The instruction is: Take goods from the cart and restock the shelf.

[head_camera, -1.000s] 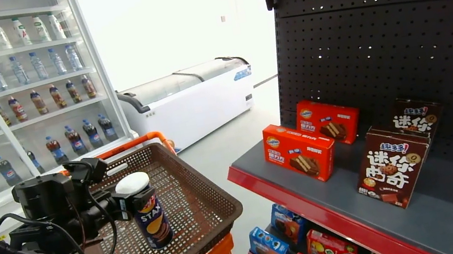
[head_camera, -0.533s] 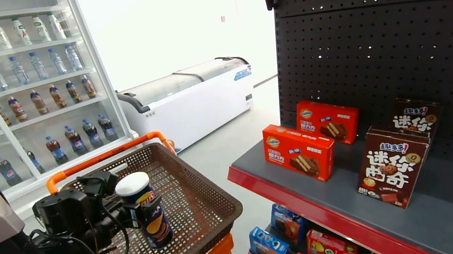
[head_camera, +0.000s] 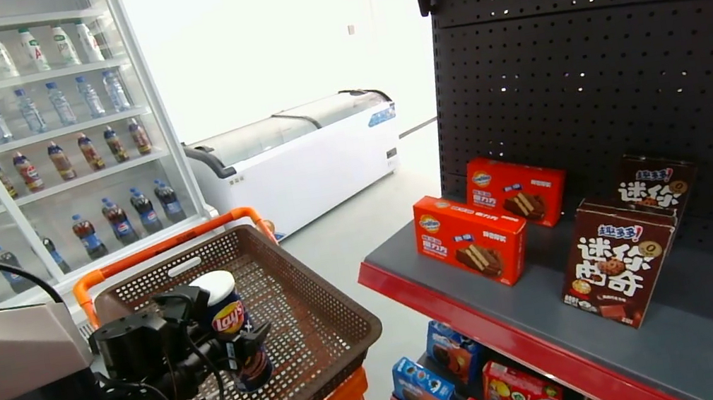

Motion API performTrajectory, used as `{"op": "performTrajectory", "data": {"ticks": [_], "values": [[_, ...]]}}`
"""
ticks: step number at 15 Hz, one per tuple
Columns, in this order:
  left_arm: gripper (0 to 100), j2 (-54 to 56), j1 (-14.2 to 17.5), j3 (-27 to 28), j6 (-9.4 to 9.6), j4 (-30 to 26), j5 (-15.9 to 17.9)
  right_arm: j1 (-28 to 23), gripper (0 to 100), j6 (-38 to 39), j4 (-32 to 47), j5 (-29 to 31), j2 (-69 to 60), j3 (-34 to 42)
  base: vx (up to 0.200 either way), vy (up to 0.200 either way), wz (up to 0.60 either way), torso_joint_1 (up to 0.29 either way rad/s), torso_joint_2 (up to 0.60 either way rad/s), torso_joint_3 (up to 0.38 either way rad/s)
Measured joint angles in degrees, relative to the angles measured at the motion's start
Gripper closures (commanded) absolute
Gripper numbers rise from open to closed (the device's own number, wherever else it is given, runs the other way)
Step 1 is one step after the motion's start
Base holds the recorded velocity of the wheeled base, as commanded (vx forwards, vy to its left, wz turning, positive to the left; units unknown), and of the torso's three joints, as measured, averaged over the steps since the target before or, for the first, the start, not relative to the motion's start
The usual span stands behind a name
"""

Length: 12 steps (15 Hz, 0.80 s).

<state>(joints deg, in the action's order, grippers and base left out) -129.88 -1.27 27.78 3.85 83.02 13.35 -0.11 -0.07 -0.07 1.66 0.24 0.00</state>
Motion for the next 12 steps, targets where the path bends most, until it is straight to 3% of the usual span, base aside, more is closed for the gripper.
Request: {"op": "performTrajectory", "data": {"ticks": [5, 6, 12], "values": [[0, -2.3, 0.0, 2.6, 2.41, -0.4, -0.1, 0.0, 0, 0.0, 0.0, 0.0, 0.0, 0.0, 0.000, 0.000, 0.00, 0.000, 0.00, 0.000], [100, -2.6, 0.1, 3.2, 2.46, -0.4, -0.1, 0.0, 0, 0.0, 0.0, 0.0, 0.0, 0.0, 0.000, 0.000, 0.00, 0.000, 0.00, 0.000], [100, -1.4, 0.3, 5.0, 1.91, -1.9, -0.2, 0.0, 0, 0.0, 0.0, 0.0, 0.0, 0.0, 0.000, 0.000, 0.00, 0.000, 0.00, 0.000]]}}
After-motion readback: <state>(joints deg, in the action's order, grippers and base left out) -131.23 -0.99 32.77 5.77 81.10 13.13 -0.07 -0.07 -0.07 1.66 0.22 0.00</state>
